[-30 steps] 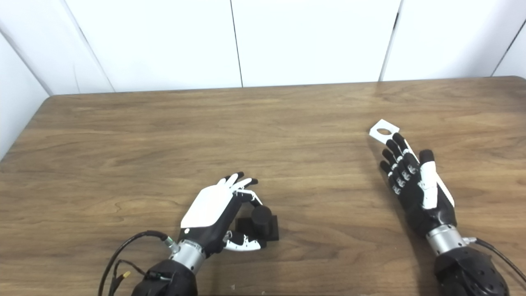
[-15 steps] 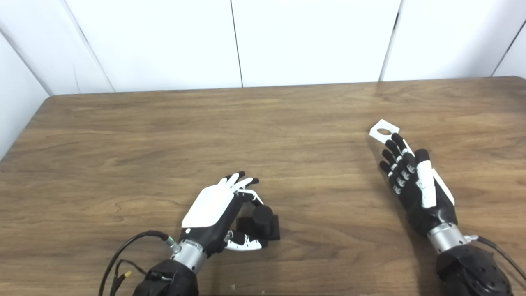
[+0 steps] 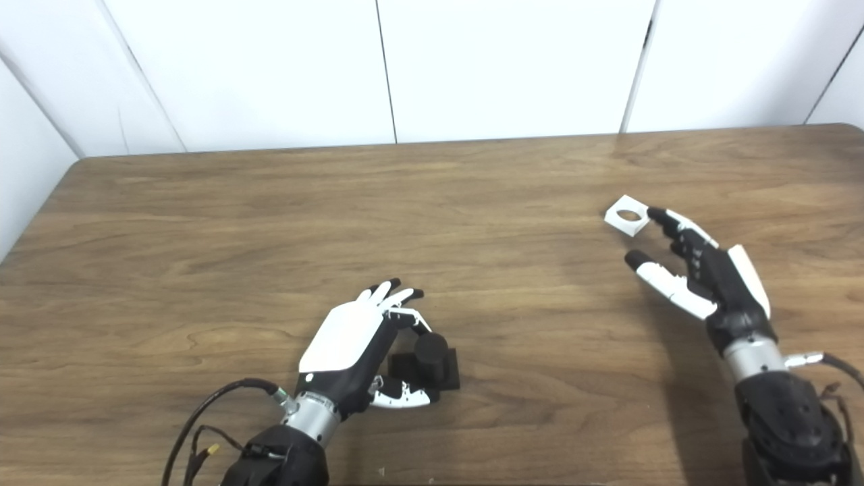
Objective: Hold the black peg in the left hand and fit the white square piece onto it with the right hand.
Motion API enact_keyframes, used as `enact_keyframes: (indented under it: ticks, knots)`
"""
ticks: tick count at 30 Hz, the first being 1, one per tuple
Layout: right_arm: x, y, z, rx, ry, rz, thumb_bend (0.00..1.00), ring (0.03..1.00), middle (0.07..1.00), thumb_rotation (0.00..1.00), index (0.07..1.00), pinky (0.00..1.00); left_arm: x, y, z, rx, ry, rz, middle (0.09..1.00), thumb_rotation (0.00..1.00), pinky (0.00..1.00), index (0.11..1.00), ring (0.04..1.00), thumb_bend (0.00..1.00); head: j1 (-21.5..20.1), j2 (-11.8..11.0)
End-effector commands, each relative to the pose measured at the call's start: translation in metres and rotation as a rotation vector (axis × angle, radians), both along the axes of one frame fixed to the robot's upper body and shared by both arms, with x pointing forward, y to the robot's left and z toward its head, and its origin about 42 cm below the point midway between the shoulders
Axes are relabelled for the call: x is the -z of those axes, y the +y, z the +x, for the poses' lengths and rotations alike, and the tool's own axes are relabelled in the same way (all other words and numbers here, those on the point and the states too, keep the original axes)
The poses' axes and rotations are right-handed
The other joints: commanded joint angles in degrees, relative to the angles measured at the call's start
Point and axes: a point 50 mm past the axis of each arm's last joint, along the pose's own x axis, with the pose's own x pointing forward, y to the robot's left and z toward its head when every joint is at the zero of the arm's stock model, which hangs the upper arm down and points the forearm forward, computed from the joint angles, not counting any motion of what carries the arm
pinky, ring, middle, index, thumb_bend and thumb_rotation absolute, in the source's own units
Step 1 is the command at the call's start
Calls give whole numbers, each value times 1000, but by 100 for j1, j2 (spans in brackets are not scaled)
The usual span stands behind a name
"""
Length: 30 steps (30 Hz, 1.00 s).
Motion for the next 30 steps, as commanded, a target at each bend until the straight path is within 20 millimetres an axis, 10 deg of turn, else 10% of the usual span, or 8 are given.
enact_keyframes:
  ticks: [1, 30]
  knots:
    - [-23, -1, 16, 3, -78, -50, 719, 922, 903, 503, 850, 922, -1, -1, 2, -5, -19, -9, 915, 65, 1000, 492, 1000, 520, 4, 0]
    - [-33, -22, 74, 73, -24, -272, 798, 916, 901, 516, 822, 898, 3, 2, 1, -21, -28, -12, 921, 65, 1000, 491, 1000, 522, -143, -134]
